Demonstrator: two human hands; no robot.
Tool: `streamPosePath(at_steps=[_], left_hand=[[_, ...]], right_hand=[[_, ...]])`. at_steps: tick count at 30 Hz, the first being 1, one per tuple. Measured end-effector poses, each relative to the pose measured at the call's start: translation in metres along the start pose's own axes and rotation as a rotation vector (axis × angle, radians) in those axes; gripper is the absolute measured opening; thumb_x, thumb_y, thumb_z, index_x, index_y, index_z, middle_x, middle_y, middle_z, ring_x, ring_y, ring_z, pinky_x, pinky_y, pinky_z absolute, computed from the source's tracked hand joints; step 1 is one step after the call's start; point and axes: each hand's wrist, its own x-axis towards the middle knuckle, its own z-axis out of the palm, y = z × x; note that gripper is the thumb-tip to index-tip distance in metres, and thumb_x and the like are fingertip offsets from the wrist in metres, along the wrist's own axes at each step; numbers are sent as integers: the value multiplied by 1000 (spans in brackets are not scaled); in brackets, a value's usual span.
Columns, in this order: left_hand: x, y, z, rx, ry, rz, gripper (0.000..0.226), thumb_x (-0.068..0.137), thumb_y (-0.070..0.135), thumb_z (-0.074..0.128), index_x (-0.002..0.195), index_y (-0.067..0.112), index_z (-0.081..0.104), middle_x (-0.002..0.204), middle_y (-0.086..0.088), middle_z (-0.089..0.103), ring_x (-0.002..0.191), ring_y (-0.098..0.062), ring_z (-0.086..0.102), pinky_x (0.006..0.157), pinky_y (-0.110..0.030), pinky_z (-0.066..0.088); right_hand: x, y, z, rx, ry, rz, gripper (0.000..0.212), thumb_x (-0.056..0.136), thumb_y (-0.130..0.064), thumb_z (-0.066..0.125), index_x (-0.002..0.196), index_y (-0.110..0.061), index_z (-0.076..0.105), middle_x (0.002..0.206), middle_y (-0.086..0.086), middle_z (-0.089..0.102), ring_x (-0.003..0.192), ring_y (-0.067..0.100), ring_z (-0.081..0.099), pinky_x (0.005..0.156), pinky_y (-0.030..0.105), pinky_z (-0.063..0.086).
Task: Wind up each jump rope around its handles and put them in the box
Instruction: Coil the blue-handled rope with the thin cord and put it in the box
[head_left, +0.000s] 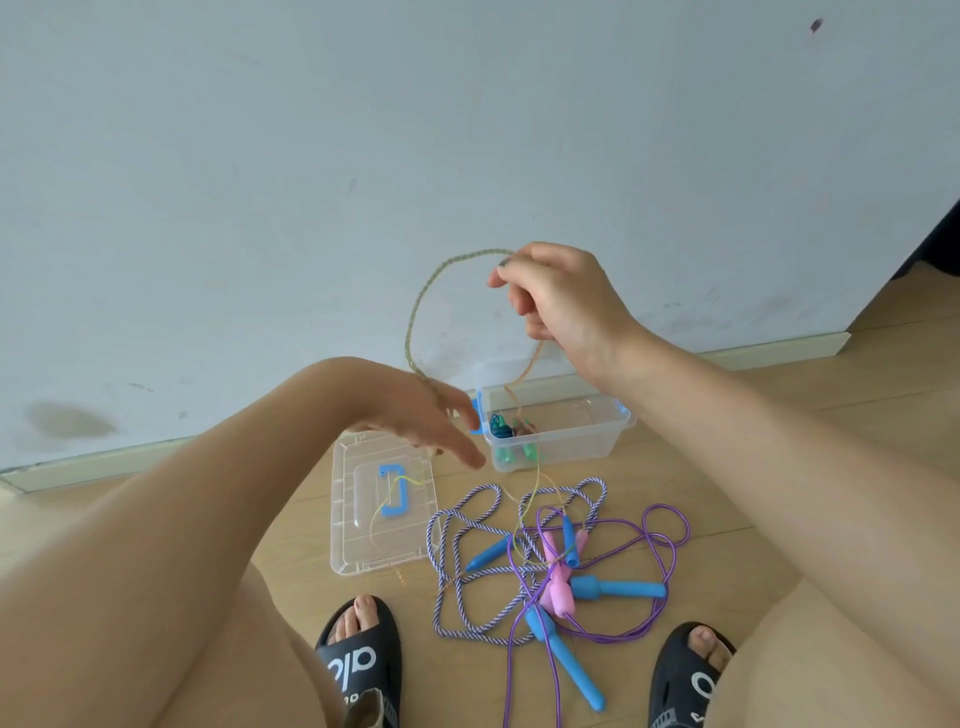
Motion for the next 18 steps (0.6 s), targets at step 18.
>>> streamPosePath(at_steps=[18], left_hand=[[1,7,-12,-433,379,356,105,56,57,86,144,51,27,145,17,43,138,-1,35,114,-37,32]], right_hand=[[-6,-6,12,-133,44,-156,26,95,-21,52,86,-3,69,59,-1,60,49,3,48,59,22,39]])
